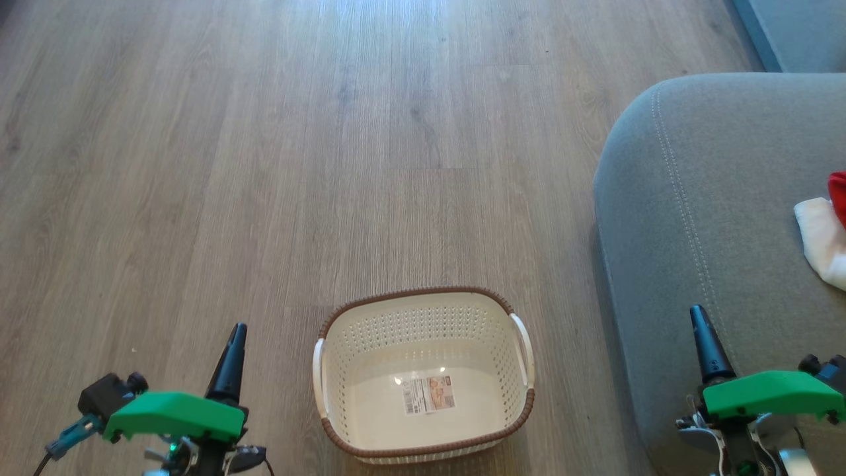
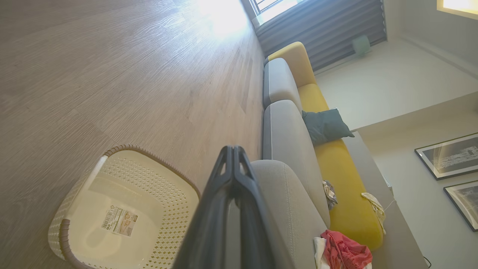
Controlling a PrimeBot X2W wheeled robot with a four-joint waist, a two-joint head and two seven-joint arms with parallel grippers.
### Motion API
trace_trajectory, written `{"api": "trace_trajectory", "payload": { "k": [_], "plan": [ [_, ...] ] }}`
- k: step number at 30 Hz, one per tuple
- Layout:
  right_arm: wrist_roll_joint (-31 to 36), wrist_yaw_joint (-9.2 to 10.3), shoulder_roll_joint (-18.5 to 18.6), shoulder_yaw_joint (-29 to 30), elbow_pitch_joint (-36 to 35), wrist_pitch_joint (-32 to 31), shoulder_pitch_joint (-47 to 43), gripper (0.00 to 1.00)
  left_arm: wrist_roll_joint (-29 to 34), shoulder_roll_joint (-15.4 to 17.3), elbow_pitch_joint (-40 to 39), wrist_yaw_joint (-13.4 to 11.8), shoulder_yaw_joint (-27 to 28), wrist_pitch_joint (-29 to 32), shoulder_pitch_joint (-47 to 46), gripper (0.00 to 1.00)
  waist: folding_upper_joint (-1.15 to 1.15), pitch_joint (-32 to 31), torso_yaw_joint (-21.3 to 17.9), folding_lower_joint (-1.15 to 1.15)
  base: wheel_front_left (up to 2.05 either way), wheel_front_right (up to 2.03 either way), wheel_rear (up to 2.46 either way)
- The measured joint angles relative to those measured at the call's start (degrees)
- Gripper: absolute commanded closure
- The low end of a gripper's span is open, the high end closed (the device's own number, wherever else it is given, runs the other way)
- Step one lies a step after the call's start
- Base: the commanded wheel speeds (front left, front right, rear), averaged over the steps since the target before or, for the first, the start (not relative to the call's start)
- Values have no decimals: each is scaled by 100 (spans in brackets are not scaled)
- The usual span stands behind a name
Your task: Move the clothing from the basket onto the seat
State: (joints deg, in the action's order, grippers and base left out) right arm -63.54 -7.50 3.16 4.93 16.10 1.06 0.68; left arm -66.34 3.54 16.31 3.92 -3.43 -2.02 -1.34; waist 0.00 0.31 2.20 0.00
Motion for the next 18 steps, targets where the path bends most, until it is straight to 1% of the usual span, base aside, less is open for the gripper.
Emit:
{"api": "trace_trajectory", "payload": {
  "k": [18],
  "plan": [
    [-1091, 0, -10, 91, -1, -268, 124, 100, -1033, -1, -8, 103, 246, 282, -16, 100, 0, -5, -87, 0, 0, 0, 0]
  ]
}}
